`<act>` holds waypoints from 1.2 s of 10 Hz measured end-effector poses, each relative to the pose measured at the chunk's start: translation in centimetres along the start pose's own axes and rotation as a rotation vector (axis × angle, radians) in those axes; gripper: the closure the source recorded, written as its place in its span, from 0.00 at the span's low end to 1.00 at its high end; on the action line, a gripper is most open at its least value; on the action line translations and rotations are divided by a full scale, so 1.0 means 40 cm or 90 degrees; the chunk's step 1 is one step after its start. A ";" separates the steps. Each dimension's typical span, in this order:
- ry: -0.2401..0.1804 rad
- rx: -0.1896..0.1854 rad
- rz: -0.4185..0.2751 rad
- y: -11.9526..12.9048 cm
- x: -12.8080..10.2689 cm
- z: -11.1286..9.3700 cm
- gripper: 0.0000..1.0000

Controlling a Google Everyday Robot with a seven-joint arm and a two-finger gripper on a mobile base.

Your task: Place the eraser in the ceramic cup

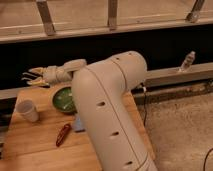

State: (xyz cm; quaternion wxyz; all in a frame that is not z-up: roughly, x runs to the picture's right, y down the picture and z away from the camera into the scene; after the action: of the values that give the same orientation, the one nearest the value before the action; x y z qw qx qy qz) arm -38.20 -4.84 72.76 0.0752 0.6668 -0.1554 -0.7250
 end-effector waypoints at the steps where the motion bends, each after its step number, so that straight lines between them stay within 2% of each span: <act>1: 0.003 0.004 -0.005 -0.010 0.004 0.011 1.00; 4: 0.005 0.009 -0.024 -0.022 0.031 0.023 1.00; 8: 0.028 0.022 -0.040 -0.017 0.040 0.048 1.00; 11: 0.063 0.040 -0.029 -0.022 0.024 0.116 1.00; 12: 0.080 0.051 -0.021 -0.039 0.019 0.163 1.00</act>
State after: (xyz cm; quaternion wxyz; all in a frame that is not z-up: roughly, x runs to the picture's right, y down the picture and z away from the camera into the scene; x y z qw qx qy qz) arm -44.59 -2.81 71.93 0.0463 0.7160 -0.1682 -0.6760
